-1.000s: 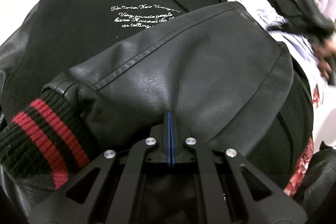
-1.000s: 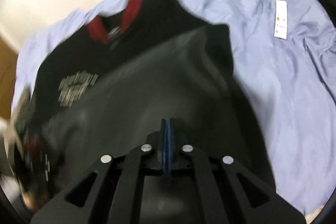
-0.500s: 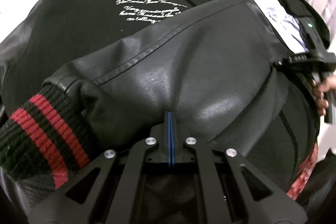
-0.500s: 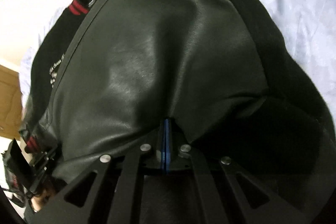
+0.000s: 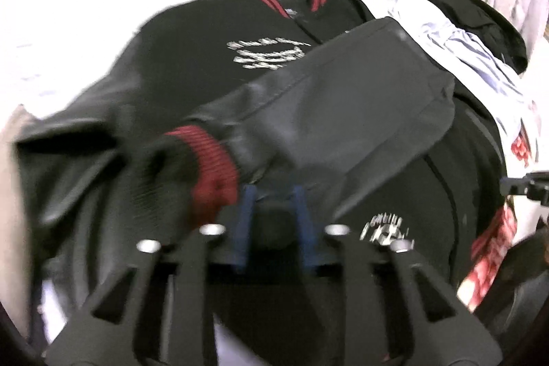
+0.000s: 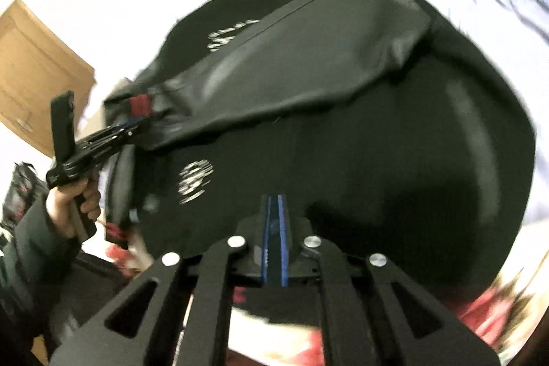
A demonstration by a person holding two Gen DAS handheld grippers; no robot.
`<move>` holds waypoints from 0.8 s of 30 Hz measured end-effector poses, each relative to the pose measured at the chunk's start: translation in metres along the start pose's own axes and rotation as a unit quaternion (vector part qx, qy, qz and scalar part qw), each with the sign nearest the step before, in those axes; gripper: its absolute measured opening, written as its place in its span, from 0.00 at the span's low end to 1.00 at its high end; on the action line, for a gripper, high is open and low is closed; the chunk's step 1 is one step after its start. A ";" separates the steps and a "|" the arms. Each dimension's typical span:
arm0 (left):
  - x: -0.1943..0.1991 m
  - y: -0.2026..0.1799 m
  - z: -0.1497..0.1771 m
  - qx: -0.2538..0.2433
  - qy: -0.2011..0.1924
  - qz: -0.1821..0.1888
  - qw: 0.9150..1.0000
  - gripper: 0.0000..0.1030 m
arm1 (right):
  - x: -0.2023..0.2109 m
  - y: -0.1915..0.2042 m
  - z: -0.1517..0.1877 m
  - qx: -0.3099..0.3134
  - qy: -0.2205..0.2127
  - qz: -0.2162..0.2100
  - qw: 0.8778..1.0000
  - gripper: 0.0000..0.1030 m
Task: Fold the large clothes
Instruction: 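Grasp the other sleeve's red-striped cuff with the left gripper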
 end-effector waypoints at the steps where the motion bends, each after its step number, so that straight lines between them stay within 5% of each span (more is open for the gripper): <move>1: 0.016 0.014 0.005 0.000 -0.005 -0.014 1.000 0.46 | 0.001 0.004 0.002 0.003 0.008 -0.004 1.000 0.10; 4: 0.048 0.054 0.020 0.003 -0.004 -0.056 0.998 0.60 | 0.002 0.013 0.006 0.037 0.007 -0.005 0.999 0.11; 13: 0.078 0.136 0.106 0.019 0.051 -0.159 0.986 0.72 | -0.006 0.004 0.003 0.029 0.013 0.006 0.999 0.13; 20: 0.040 0.135 0.169 0.044 0.099 -0.165 0.980 0.74 | -0.010 0.006 0.003 0.022 0.012 0.006 1.000 0.13; 24: 0.023 0.146 0.182 0.148 0.106 -0.134 0.974 0.81 | -0.015 0.009 0.007 0.028 0.023 0.011 0.999 0.13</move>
Point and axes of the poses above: each gripper's, at about its wrist camera, not at the fingertips, and x roughly against the way its jaws point, y to its left, z to its underside, the point moved 6 cm from there along -x, roughly the way its jaws point, and after that the axes turned 1 degree about y, right-handed, at the moved point
